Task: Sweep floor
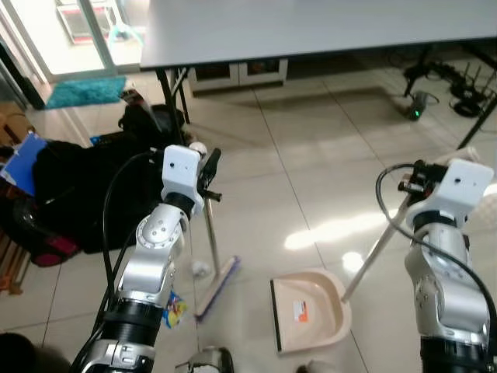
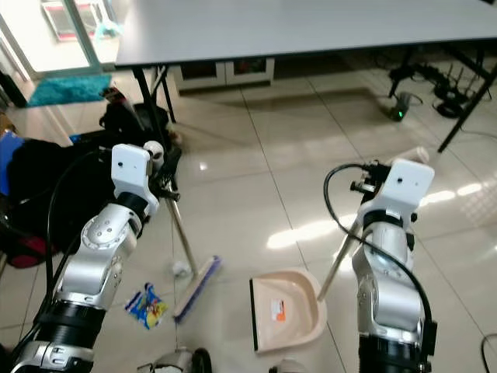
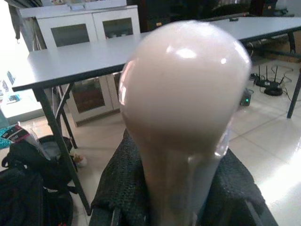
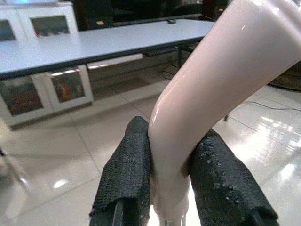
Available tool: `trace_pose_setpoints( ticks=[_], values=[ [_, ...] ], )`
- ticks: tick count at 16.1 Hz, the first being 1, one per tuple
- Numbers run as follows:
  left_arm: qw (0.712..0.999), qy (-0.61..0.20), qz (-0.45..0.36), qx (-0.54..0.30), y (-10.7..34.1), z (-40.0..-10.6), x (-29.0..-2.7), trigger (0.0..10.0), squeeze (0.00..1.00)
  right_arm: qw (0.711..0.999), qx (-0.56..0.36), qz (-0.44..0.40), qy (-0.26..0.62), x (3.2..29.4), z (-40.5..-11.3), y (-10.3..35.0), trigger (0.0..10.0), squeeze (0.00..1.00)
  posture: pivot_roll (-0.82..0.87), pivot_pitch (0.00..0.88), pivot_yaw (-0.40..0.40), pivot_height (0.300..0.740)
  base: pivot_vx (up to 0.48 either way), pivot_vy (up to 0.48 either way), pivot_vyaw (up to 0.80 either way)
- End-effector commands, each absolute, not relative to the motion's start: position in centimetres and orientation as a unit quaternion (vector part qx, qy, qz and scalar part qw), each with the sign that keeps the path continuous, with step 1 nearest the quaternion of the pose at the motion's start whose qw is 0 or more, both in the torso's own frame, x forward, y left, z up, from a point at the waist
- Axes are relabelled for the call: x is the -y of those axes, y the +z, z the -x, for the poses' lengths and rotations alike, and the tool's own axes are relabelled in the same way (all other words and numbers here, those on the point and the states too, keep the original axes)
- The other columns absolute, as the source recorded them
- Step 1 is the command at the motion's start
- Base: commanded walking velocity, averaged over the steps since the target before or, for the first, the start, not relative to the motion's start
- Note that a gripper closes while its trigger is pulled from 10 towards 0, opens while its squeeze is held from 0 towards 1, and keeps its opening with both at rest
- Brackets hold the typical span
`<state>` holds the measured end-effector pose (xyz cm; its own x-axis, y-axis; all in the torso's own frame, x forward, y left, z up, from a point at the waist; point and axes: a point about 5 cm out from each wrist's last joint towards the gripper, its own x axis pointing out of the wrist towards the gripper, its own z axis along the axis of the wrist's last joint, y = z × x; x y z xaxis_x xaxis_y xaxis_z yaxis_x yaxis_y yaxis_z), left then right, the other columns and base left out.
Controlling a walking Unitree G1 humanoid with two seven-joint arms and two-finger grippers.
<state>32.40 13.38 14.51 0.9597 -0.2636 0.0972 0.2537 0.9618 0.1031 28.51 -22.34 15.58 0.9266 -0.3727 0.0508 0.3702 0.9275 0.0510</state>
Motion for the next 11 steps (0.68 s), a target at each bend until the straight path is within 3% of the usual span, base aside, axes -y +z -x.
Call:
trace_pose_setpoints(
  ticks=[1, 6, 11],
  values=[
    [0.987, -0.131, -0.054, 0.077, 15.3, -32.3, -13.3, 10.0, 0.00, 0.979, 0.059, -0.021, -0.192, 22.5, -28.7, 16.6, 10.0, 0.00, -0.06, 0.184, 0.033, 0.740, 0.000, 0.000, 0.00],
    [0.984, -0.152, -0.065, 0.067, 15.0, -32.4, -12.9, 10.0, 0.00, 0.979, 0.068, -0.003, -0.190, 22.8, -29.5, 16.9, 10.0, 0.00, -0.04, 0.267, 0.036, 0.740, 0.000, 0.000, 0.00],
    [0.978, -0.164, -0.068, 0.113, 16.9, -33.5, -12.0, 10.0, 0.00, 0.971, 0.111, 0.039, -0.210, 24.4, -30.1, 18.3, 10.0, 0.00, 0.00, 0.350, 0.051, 0.740, 0.000, 0.000, 0.00]
  ],
)
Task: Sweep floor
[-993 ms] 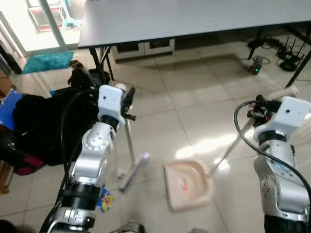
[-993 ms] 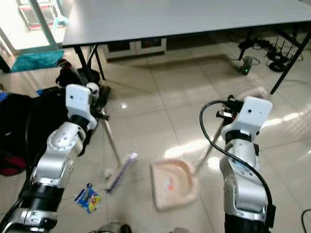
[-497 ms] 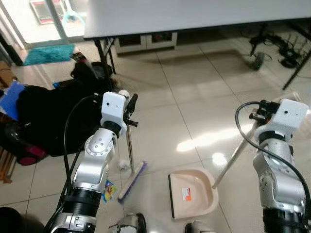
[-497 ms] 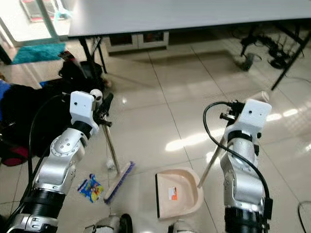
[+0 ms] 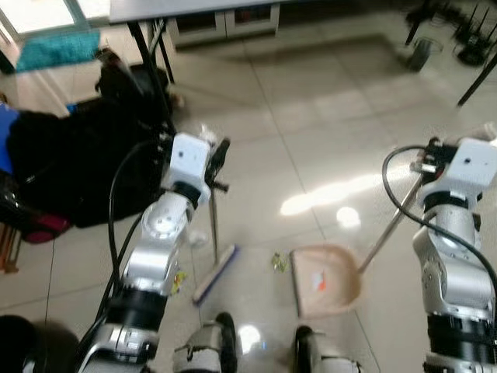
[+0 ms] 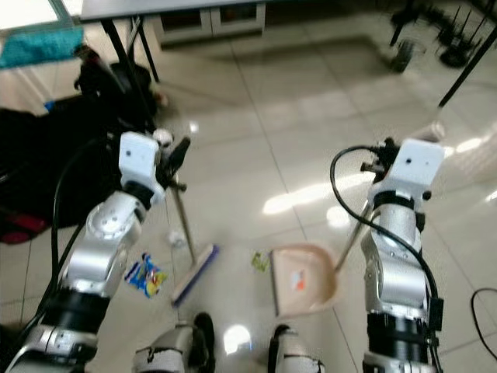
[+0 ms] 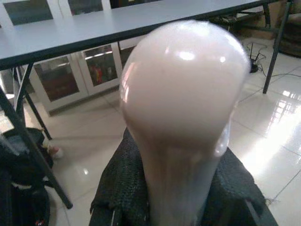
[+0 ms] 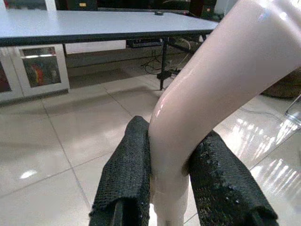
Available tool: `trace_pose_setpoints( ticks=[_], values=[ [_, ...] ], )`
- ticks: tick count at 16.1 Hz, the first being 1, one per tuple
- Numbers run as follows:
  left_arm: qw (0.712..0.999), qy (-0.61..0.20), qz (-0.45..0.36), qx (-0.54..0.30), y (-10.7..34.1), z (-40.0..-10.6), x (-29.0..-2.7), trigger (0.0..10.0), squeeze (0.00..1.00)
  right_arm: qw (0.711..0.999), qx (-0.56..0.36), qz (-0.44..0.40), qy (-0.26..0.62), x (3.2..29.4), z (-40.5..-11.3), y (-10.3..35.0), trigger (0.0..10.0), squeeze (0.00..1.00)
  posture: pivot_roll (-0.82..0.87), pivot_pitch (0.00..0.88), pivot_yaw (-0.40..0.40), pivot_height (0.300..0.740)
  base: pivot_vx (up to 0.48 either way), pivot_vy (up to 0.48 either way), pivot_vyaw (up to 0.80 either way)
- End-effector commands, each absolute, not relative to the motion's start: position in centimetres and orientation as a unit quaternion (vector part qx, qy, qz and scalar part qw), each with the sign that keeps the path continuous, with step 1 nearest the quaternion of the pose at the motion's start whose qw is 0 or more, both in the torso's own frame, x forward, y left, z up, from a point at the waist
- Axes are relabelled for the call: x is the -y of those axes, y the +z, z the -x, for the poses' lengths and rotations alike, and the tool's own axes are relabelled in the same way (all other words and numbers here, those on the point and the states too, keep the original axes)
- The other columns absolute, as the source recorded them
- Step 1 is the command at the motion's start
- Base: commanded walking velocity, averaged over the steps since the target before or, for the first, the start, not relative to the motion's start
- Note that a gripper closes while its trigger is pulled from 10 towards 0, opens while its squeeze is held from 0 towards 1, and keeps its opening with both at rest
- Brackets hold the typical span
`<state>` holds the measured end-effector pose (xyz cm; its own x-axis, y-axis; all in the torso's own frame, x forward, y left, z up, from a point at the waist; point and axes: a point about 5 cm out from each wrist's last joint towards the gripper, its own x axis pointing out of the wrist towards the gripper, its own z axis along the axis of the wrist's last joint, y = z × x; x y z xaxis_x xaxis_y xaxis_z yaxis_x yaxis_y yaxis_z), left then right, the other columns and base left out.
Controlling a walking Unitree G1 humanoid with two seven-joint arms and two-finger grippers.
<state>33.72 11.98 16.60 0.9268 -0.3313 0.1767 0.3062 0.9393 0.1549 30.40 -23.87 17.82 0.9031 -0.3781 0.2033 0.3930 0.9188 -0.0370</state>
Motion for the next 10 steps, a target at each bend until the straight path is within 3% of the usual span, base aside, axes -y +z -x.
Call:
trace_pose_setpoints(
  ticks=[1, 5, 10],
  values=[
    [0.975, -0.163, -0.073, 0.128, 17.4, -33.9, -11.7, 10.0, 0.00, 0.968, 0.111, 0.063, -0.216, 24.9, -30.3, 18.1, 10.0, 0.00, 0.01, 0.357, 0.055, 0.740, 0.000, 0.000, 0.00],
    [0.968, -0.172, -0.063, 0.171, 19.1, -35.0, -10.3, 10.0, 0.00, 0.959, 0.117, 0.114, -0.231, 25.8, -31.2, 16.8, 10.0, 0.00, 0.06, 0.384, 0.083, 0.740, 0.000, 0.000, 0.00],
    [0.963, -0.182, -0.069, 0.187, 18.7, -35.5, -8.7, 10.0, 0.00, 0.949, 0.131, 0.098, -0.268, 25.0, -32.7, 16.2, 10.0, 0.00, 0.09, 0.403, 0.138, 0.740, 0.000, 0.000, 0.00]
  ],
)
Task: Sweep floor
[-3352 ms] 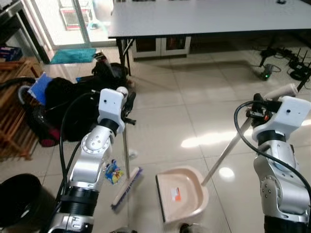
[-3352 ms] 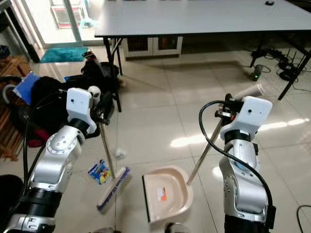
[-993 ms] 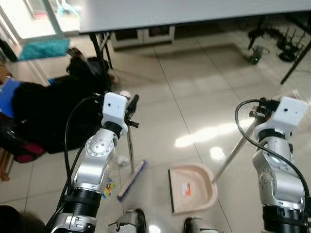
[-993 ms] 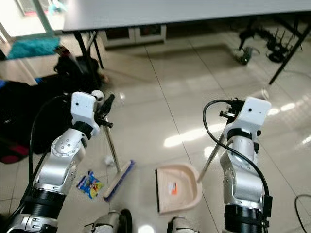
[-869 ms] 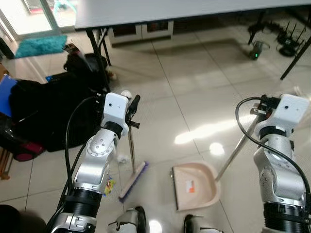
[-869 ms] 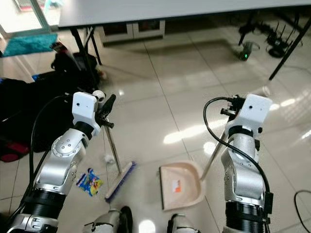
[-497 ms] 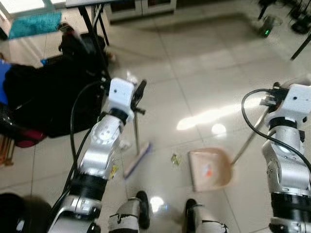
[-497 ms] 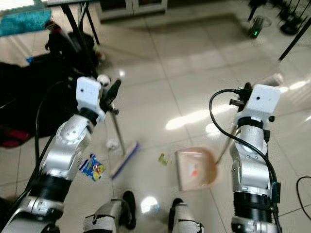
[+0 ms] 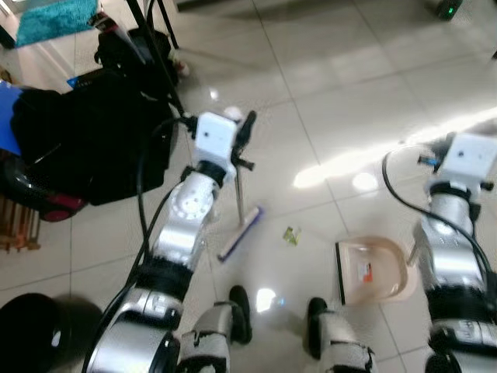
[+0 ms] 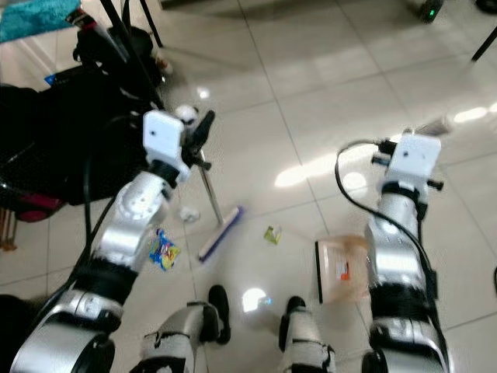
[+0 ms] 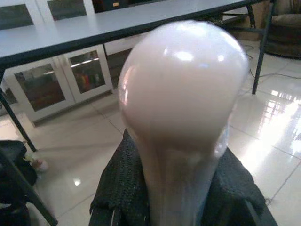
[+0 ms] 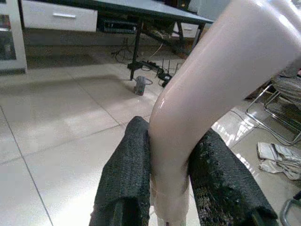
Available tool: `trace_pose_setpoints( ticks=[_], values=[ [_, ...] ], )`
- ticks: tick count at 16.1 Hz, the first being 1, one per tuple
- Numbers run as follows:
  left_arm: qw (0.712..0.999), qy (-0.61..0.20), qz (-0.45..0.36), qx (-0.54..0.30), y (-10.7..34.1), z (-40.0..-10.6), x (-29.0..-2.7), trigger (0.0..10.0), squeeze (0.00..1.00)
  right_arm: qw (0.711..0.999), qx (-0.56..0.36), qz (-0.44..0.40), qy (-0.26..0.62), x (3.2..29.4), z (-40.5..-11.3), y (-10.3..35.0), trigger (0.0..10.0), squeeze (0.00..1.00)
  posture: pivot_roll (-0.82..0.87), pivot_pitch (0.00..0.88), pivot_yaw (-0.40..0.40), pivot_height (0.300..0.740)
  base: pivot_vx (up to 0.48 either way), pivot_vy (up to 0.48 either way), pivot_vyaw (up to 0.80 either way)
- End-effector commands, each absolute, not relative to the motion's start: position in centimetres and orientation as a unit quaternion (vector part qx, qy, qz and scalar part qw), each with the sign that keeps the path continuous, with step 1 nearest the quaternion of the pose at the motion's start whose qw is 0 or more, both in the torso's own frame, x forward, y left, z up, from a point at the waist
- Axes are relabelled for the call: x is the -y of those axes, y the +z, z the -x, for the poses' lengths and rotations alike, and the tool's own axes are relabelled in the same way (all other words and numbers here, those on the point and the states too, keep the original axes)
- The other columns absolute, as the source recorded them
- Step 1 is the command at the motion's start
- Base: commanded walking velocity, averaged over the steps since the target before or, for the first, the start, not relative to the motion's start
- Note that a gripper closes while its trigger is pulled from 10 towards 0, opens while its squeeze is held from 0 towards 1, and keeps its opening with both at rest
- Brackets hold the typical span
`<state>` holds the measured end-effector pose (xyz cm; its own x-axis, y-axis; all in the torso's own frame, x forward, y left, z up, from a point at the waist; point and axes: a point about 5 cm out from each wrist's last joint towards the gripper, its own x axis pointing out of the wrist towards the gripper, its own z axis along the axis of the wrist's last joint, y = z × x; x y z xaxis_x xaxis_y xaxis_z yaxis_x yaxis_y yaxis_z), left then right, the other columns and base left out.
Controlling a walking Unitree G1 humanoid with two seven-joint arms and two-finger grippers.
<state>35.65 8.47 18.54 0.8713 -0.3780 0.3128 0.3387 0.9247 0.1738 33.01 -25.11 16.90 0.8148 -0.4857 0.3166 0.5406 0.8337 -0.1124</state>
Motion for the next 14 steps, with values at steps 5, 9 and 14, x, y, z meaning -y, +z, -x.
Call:
trace_pose_setpoints(
  ticks=[5, 9, 14],
  values=[
    [0.960, -0.177, -0.070, 0.206, 19.8, -36.5, -8.4, 10.0, 0.00, 0.934, 0.244, 0.064, -0.253, 22.1, -33.0, 17.8, 10.0, 0.00, 0.13, 0.425, 0.155, 0.740, 0.000, 0.000, 0.00],
    [0.961, -0.169, -0.065, 0.207, 19.3, -36.7, -8.7, 10.0, 0.00, 0.940, 0.245, 0.090, -0.220, 20.0, -33.3, 16.1, 10.0, 0.00, 0.15, 0.424, 0.169, 0.740, 0.000, 0.000, 0.00],
    [0.966, -0.156, -0.037, 0.203, 19.1, -37.2, -7.3, 10.0, 0.00, 0.945, 0.240, 0.108, -0.196, 17.5, -33.3, 14.5, 10.0, 0.00, 0.16, 0.424, 0.174, 0.740, 0.000, 0.000, 0.00]
  ],
)
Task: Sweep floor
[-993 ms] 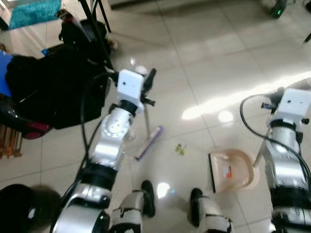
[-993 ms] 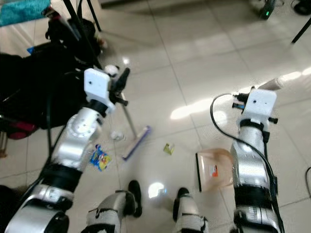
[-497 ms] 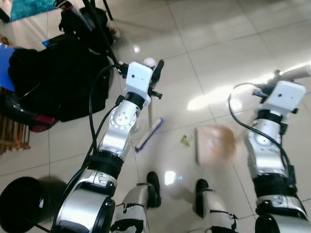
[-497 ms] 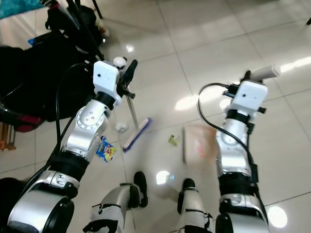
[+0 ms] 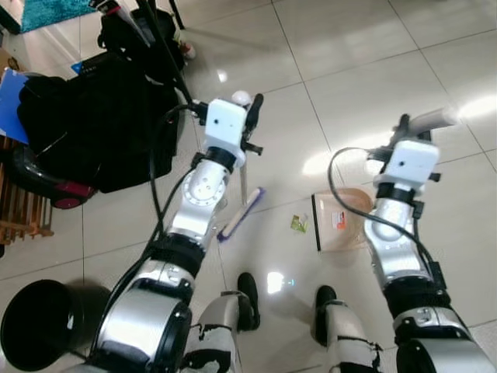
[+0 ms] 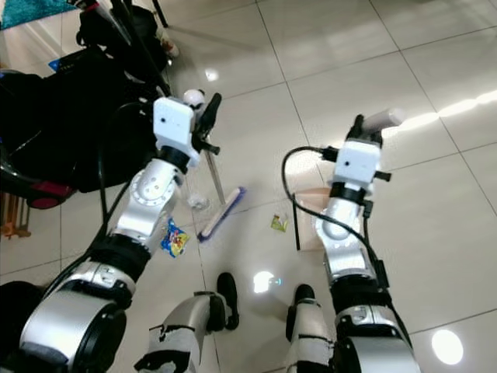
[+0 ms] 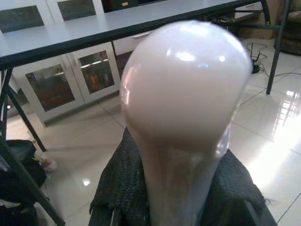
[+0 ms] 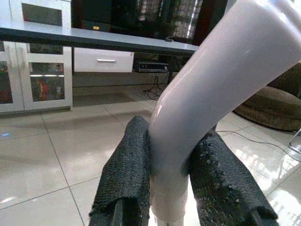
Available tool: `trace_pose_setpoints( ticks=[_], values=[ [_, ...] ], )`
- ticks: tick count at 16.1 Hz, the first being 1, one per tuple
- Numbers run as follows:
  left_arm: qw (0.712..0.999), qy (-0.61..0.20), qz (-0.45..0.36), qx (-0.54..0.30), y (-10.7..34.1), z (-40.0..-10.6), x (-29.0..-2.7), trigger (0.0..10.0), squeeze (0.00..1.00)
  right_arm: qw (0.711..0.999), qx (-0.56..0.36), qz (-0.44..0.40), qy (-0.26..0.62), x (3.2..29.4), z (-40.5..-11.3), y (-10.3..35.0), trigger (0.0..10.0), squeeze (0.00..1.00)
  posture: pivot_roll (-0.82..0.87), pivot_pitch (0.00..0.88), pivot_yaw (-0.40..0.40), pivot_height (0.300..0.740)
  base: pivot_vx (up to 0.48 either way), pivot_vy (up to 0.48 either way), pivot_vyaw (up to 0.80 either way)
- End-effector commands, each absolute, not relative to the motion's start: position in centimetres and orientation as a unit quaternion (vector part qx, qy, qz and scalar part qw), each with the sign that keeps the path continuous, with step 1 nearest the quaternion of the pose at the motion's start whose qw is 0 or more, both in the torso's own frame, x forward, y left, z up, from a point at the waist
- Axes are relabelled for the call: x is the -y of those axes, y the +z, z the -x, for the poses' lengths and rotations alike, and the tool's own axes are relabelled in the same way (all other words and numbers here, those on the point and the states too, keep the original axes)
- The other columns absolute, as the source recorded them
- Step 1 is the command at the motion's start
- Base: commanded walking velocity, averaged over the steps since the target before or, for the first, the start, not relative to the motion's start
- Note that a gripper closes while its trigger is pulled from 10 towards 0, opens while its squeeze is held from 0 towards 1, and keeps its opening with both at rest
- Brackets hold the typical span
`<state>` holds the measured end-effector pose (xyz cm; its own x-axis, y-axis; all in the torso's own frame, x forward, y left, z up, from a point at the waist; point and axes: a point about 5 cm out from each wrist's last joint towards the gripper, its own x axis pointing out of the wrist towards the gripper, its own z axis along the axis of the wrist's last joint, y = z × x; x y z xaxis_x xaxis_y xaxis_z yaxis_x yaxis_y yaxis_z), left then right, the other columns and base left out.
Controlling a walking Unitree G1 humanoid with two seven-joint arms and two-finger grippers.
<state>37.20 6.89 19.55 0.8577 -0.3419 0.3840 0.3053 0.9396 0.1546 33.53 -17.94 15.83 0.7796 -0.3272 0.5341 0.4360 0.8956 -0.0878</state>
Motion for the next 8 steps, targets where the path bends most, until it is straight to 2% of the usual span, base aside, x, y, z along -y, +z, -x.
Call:
trace_pose_setpoints(
  ticks=[1, 2, 5, 6, 8],
  values=[
    [0.965, -0.159, -0.027, 0.206, 19.2, -37.2, -6.7, 10.0, 0.00, 0.946, 0.236, 0.100, -0.198, 17.2, -33.2, 14.2, 10.0, 0.00, 0.16, 0.424, 0.174, 0.740, 0.000, 0.000, 0.00],
    [0.966, -0.159, -0.018, 0.204, 19.3, -37.2, -6.4, 10.0, 0.00, 0.947, 0.234, 0.094, -0.200, 17.1, -33.1, 14.0, 10.0, 0.00, 0.15, 0.417, 0.177, 0.740, 0.000, 0.000, 0.00],
    [0.969, -0.132, 0.077, 0.196, 20.2, -37.5, -5.0, 10.0, 0.00, 0.950, 0.223, 0.051, -0.214, 16.0, -32.6, 13.1, 10.0, 0.00, 0.13, 0.411, 0.174, 0.740, 0.000, 0.000, 0.00],
    [0.964, -0.128, 0.121, 0.199, 21.1, -37.6, -4.0, 10.0, 0.00, 0.951, 0.216, 0.034, -0.219, 15.5, -32.5, 12.8, 10.0, 0.00, 0.13, 0.406, 0.167, 0.740, 0.000, 0.000, 0.00],
    [0.957, -0.131, 0.152, 0.209, 22.0, -37.6, -3.1, 10.0, 0.00, 0.950, 0.211, 0.011, -0.229, 15.1, -32.4, 12.8, 10.0, 0.00, 0.11, 0.400, 0.160, 0.740, 0.000, 0.000, 0.00]
  ],
)
